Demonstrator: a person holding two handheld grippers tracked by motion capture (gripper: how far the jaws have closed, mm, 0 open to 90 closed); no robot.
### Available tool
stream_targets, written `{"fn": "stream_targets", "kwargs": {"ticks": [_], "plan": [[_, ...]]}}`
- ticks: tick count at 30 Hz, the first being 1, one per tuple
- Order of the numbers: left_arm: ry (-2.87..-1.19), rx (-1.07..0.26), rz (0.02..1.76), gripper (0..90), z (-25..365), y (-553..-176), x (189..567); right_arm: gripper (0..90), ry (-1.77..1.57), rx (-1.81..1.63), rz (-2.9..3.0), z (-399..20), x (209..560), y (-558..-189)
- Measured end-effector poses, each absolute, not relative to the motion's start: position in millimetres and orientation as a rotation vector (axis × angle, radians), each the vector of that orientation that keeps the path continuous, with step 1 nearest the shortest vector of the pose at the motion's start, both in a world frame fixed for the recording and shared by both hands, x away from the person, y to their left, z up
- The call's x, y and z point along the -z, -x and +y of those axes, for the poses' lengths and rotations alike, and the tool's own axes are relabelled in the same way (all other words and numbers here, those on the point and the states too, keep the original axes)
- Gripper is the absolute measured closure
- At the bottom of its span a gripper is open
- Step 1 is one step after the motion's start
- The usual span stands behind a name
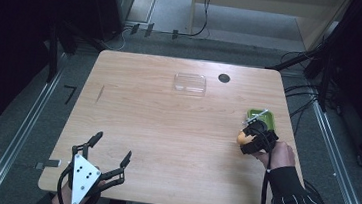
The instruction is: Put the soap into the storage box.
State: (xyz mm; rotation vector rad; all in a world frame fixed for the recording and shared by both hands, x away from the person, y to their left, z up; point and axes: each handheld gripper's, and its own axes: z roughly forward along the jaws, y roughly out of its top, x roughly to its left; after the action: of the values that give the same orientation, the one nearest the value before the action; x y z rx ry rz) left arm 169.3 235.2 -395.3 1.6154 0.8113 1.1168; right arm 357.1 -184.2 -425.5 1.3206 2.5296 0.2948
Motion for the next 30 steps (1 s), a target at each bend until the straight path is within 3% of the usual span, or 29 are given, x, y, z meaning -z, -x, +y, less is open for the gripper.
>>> {"fn": "stream_targets", "kwargs": {"ticks": [30], "plan": [[-1.617,-1.117,0.813,13.0,235,-170,395,40.1,-1.382,-0.329,2.427,-201,416,-376]]}}
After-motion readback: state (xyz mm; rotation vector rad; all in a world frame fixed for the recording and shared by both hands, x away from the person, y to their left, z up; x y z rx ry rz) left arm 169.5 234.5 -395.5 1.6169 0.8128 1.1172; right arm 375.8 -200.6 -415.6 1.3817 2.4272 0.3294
